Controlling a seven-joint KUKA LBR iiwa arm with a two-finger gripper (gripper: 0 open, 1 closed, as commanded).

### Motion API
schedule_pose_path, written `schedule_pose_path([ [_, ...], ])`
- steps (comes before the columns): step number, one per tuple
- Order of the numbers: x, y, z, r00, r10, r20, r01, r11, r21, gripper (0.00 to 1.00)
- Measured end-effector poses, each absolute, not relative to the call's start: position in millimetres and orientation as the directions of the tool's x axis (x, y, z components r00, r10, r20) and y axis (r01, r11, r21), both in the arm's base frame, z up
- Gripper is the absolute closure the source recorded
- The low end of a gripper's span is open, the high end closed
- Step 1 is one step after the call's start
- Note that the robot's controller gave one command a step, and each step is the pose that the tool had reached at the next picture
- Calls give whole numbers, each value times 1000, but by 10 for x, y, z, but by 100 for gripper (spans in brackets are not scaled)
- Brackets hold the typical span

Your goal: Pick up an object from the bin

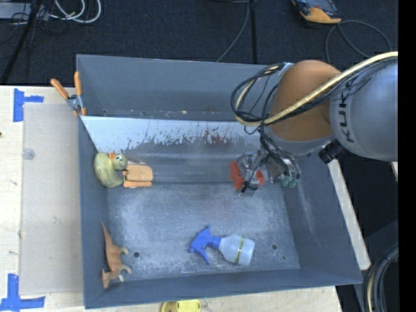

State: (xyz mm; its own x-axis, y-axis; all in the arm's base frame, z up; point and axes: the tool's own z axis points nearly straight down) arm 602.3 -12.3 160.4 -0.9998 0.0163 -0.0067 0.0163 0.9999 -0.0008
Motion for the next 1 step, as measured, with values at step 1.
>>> schedule_pose_path([
  [1,6113,-90,2147,-1000,2,-10,2,1000,0,100],
])
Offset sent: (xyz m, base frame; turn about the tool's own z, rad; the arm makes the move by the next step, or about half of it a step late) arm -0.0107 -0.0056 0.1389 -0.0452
